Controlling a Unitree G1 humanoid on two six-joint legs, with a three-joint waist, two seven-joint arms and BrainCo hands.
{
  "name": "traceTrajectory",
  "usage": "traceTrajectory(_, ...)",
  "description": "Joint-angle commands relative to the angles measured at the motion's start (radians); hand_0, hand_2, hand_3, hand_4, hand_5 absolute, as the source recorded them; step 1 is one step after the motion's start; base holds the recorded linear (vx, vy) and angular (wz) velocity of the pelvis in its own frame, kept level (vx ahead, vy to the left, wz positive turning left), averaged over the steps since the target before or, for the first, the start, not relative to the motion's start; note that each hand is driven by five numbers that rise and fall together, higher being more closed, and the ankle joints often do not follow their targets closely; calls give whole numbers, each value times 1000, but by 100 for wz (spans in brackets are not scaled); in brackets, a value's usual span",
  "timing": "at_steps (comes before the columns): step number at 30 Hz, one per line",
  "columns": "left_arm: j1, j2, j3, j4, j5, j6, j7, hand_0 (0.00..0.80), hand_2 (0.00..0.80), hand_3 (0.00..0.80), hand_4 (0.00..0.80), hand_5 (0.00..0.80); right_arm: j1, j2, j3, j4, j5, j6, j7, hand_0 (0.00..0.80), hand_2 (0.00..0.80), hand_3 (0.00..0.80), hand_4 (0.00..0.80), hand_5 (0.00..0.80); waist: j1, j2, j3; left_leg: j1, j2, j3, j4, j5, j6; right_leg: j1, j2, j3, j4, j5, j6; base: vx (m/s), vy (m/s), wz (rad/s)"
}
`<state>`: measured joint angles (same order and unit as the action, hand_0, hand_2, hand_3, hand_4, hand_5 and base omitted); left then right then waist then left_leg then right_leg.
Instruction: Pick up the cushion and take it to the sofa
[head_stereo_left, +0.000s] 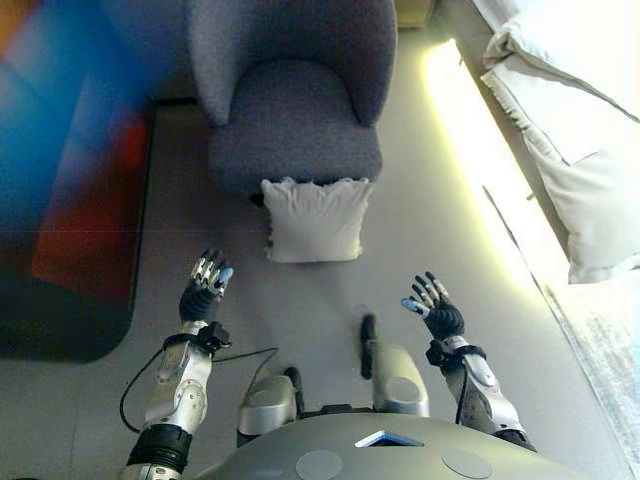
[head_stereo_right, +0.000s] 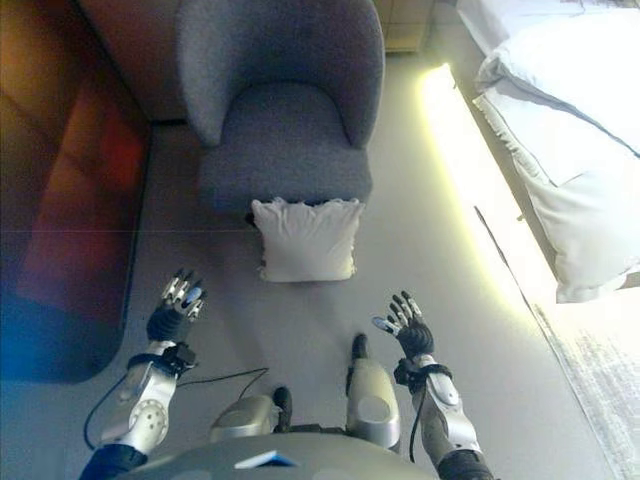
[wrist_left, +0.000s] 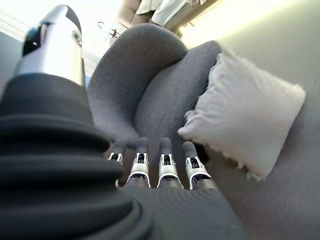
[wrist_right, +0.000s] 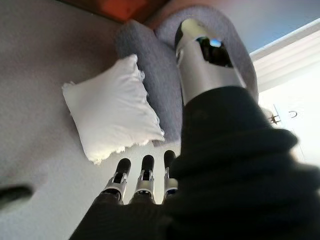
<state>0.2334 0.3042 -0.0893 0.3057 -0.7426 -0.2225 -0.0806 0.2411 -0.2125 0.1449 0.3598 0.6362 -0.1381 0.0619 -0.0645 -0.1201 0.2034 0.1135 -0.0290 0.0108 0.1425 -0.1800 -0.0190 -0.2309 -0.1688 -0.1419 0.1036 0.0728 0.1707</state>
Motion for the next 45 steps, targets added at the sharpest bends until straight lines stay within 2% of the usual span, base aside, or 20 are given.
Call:
traceTrajectory(1,27,16,5,-123,13,-20,-16,0,0,0,0,0,-19,-29,-21,-59,5,-24,6,0,0,0,0,0,-8,-2,-25,138,-110,54,53,-180,120,-62,19,-131,-68,167,9,546,-20,13)
traceTrajectory(3,37,3,-2,-132,10,-15,11,0,0,0,0,0,-3,-42,-23,-63,-3,-14,14,0,0,0,0,0,-22,16,-51,173,-87,65,65,-149,102,-37,46,-133,-74,142,-12,515,-42,-16)
traceTrajectory(5,50,-10,-6,-144,-10,-9,28,0,0,0,0,0,10,-50,-22,-82,-9,3,10,0,0,0,0,0,-44,36,-84,202,-48,95,97,-82,70,-28,63,-126,-17,96,-45,533,-82,-14)
traceTrajectory(6,53,-14,-6,-143,-17,-10,29,0,0,0,0,0,14,-52,-21,-87,-15,5,8,0,0,0,0,0,-51,42,-92,203,-33,96,114,-48,58,-26,70,-109,3,79,-58,453,-100,-1)
traceTrajectory(7,52,-19,-5,-144,-23,-10,31,0,0,0,0,0,20,-55,-19,-93,-18,4,8,0,0,0,0,0,-60,51,-104,193,-11,95,147,18,35,-18,83,-83,22,55,-76,391,-121,12)
traceTrajectory(9,44,-23,-9,-155,-21,-27,38,0,0,0,0,0,31,-60,-17,-105,-1,2,28,0,0,0,0,0,-75,53,-122,154,16,96,251,135,-6,9,104,-38,35,14,-111,420,-154,2)
traceTrajectory(11,23,-29,-19,-174,-33,-56,68,0,0,0,0,0,32,-77,-22,-98,-16,-4,44,0,0,0,0,0,-70,40,-129,50,40,102,473,212,-33,67,108,-19,28,-23,-147,450,-170,-9)
traceTrajectory(12,12,-30,-23,-178,-45,-61,78,0,0,0,0,0,24,-84,-25,-87,-18,-10,52,0,0,0,0,0,-66,25,-128,-7,34,104,557,216,-32,89,98,-13,20,-30,-157,388,-164,-4)
traceTrajectory(13,3,-32,-23,-188,-58,-61,89,0,0,0,0,0,13,-92,-29,-76,-18,-17,57,0,0,0,0,0,-62,14,-125,-68,62,130,641,212,-32,113,98,-8,20,-50,-173,289,-127,-15)
traceTrajectory(15,-12,-36,-20,-190,-70,-69,96,0,0,0,0,0,-12,-100,-28,-64,0,-30,60,0,0,0,0,0,-42,9,-106,-167,95,136,680,175,-12,149,106,7,28,-77,-183,240,-73,-21)
traceTrajectory(18,-12,-33,-10,-184,-88,-108,106,0,0,0,0,0,-51,-111,-15,-68,17,-33,80,0,0,0,0,0,-6,2,-66,-253,96,125,522,145,20,184,124,74,44,-112,-180,209,39,-19)
traceTrajectory(21,7,-25,22,-205,-108,-110,87,0,0,0,0,0,-39,-108,-19,-98,3,-25,77,0,0,0,0,0,5,12,-55,-252,117,132,280,169,11,199,140,118,44,-131,-163,188,110,-58)
traceTrajectory(22,9,-22,32,-210,-121,-104,71,0,0,0,0,0,-25,-107,-22,-106,5,-31,73,0,0,0,0,0,9,21,-51,-244,132,122,175,187,-6,213,145,126,45,-141,-153,220,141,-21)
traceTrajectory(26,0,-21,31,-217,-109,-99,62,0,0,0,0,0,2,-100,-31,-112,-10,-48,70,0,0,0,0,0,9,28,-58,-222,162,90,35,192,-38,245,123,148,45,-164,-128,192,117,-10)
traceTrajectory(29,-19,-21,19,-211,-117,-93,63,0,0,0,0,0,4,-102,-45,-110,-16,-41,57,0,0,0,0,0,-5,32,-65,-203,171,93,47,159,-43,260,95,151,62,-182,-117,223,138,-16)
traceTrajectory(33,-45,-11,-8,-216,-112,-88,79,0,0,0,0,0,-10,-97,-51,-112,-19,-40,46,0,0,0,0,0,-16,39,-70,-193,158,130,70,111,-27,267,58,136,77,-188,-102,190,147,-4)
traceTrajectory(38,-54,2,-13,-221,-102,-84,92,0,0,0,0,0,-34,-66,-34,-117,-28,-36,22,0,0,0,0,0,-3,48,-75,-175,102,131,55,83,17,265,2,130,121,-175,-58,177,181,1)
traceTrajectory(41,-36,18,-8,-226,-58,-91,90,0,0,0,0,0,-36,-38,-20,-114,-43,-40,13,0,0,0,0,0,11,53,-75,-150,57,123,29,71,57,220,-58,131,253,-80,-38,153,216,-7)
traceTrajectory(43,-25,28,-11,-229,-17,-97,83,0,0,0,0,0,-24,-25,-5,-125,-50,-43,6,0,0,0,0,0,15,74,-68,-125,35,119,3,68,86,134,-106,147,471,40,-51,133,318,-7)
traceTrajectory(45,-17,41,-13,-226,-3,-92,66,0,0,0,0,0,-5,-21,0,-128,-56,-49,-1,0,0,0,0,0,15,93,-57,-107,21,111,-5,60,99,66,-119,157,626,77,-71,144,283,-6)
